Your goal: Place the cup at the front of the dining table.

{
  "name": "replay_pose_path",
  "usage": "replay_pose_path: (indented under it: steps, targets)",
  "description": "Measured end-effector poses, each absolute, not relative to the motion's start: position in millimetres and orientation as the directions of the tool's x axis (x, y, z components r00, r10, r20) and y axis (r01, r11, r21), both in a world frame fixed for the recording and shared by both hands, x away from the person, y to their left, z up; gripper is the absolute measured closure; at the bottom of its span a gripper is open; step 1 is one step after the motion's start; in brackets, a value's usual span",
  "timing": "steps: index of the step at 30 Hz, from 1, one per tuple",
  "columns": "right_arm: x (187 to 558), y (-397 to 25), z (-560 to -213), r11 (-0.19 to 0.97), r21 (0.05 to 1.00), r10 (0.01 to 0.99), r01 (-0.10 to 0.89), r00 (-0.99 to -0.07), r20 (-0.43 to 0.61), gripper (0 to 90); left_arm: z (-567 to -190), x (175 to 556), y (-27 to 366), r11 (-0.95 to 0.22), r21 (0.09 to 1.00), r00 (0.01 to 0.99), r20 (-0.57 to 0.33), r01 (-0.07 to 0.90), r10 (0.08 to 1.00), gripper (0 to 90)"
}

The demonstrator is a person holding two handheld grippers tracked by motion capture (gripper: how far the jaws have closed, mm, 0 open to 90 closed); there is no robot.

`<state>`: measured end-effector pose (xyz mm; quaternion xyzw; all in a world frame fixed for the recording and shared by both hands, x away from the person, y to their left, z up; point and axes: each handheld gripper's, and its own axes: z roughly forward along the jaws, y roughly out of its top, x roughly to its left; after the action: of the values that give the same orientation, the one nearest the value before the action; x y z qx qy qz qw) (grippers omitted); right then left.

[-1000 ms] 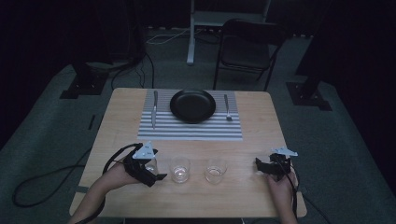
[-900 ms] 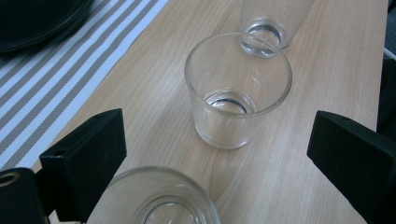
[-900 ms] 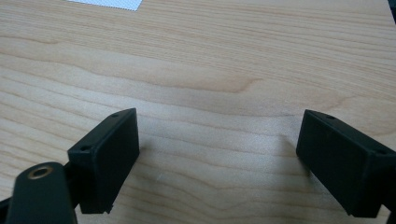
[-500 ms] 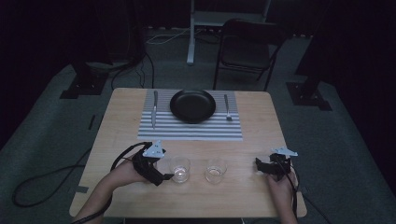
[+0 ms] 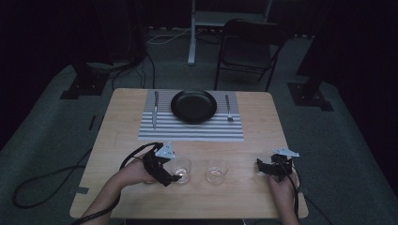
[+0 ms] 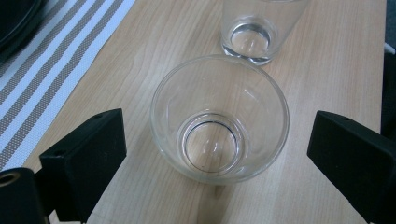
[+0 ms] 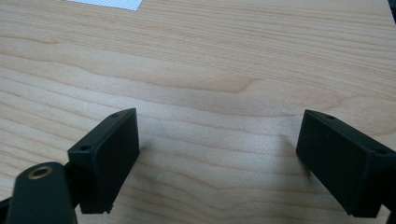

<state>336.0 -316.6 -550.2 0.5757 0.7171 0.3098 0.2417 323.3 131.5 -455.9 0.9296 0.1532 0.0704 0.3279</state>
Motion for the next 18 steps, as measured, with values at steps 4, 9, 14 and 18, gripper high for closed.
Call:
replay_pose_path:
  steps: [4, 9, 14, 18]
  targets:
    - [336.0, -316.6, -550.2, 0.145, 0.722, 0.975, 0.676, -0.22, 0.01, 12.7, -457.4, 324.5, 126.1, -0.752, 0.616, 0.944, 0.039, 0.237, 0.329, 4.9]
    - [336.0, -316.6, -550.2, 0.145, 0.723, 0.975, 0.676, -0.22, 0.01, 12.7, -461.2, 326.8, 120.6, -0.771, 0.592, 0.946, 0.043, 0.235, 0.321, 4.9]
    - [336.0, -316.6, -550.2, 0.145, 0.722, 0.975, 0.676, -0.22, 0.01, 12.7, -461.6, 328.3, 116.4, -0.779, 0.579, 0.945, 0.042, 0.242, 0.325, 4.9]
    - [336.0, -316.6, -550.2, 0.145, 0.722, 0.975, 0.676, -0.22, 0.01, 12.7, -463.0, 330.1, 111.4, -0.801, 0.548, 0.946, 0.05, 0.242, 0.32, 4.9]
